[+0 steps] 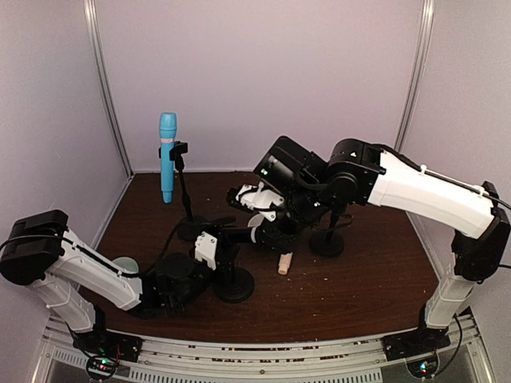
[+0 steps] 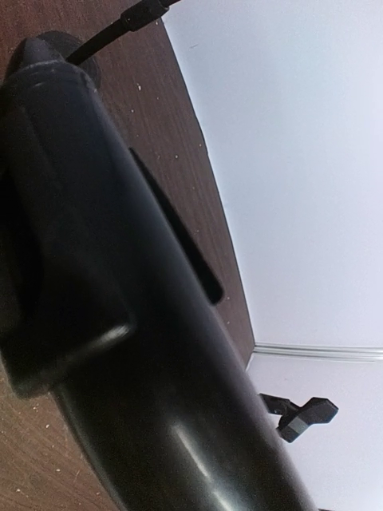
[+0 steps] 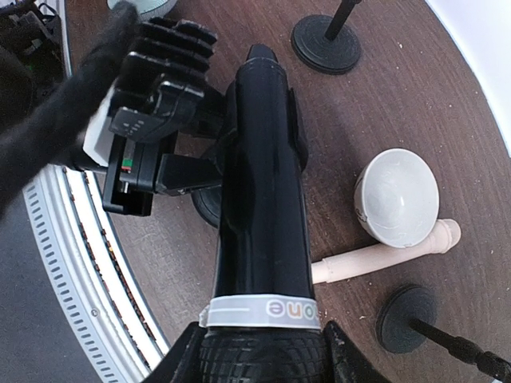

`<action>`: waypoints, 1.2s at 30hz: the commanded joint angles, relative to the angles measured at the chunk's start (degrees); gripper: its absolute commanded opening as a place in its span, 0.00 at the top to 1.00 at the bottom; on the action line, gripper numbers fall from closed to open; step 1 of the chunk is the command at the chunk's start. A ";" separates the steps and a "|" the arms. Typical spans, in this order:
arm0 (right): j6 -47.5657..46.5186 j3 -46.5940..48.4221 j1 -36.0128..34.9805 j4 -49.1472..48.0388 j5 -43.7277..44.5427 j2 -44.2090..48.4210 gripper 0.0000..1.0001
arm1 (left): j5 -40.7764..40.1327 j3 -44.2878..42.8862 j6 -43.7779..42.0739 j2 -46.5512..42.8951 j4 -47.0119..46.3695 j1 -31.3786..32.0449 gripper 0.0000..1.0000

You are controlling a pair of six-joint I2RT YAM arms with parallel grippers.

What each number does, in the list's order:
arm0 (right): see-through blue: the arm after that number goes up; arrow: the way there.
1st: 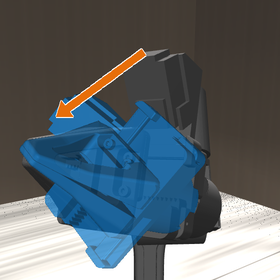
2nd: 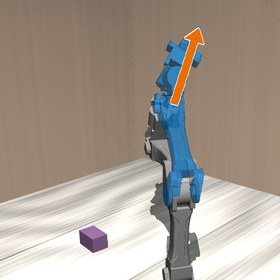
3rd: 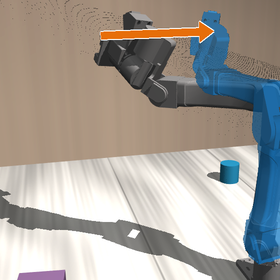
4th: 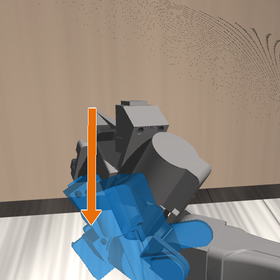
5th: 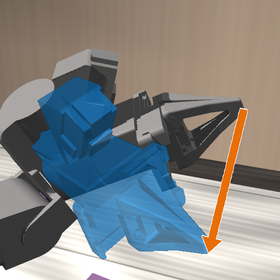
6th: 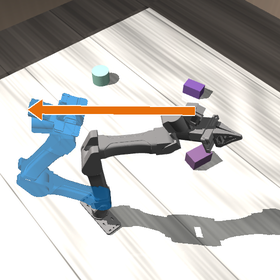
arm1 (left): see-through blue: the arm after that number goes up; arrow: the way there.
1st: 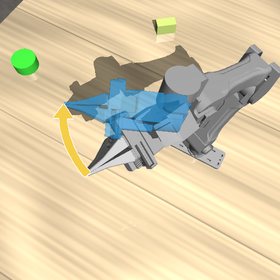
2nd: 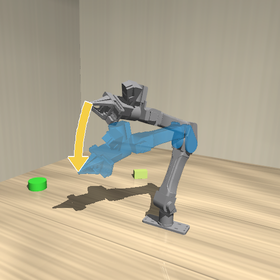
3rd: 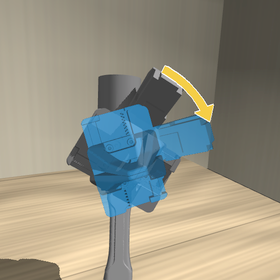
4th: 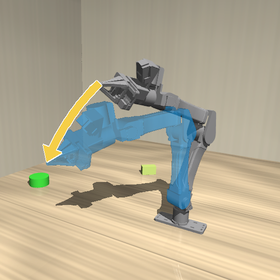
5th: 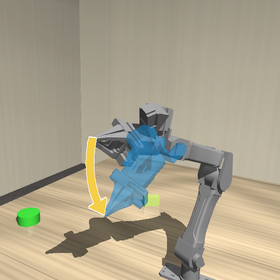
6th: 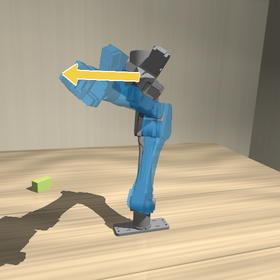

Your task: Attach the microphones to the stand

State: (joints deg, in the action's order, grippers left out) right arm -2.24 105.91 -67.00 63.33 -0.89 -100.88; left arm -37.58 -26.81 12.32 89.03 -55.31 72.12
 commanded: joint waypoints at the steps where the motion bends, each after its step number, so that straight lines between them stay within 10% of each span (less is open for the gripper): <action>1: 3.15 -2.46 1.62 -14.92 -9.26 -7.96 1.00 | 14.03 -4.31 -6.37 -0.75 -4.63 5.75 1.00; 15: 12.46 -3.58 4.91 -15.50 -17.11 -6.17 0.99 | 11.42 -2.96 -6.56 -1.00 -5.50 5.84 1.00; 20: 10.97 -3.73 4.95 -14.36 -17.67 -4.46 0.52 | 8.37 -1.56 -5.83 -1.40 -7.08 5.77 1.00; 26: 10.60 -7.38 5.03 -16.52 -15.50 4.40 0.18 | 5.70 -0.20 -6.03 -2.81 -7.39 5.75 1.00; 36: 10.12 -17.38 5.36 -16.97 -6.01 22.66 0.08 | 8.48 2.17 -8.82 -6.55 -7.32 2.56 1.00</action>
State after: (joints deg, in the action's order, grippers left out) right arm 7.79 93.67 -61.91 49.12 -11.53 -86.21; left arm -32.40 -25.23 5.58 86.41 -55.55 77.03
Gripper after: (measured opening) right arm 0.925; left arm 0.239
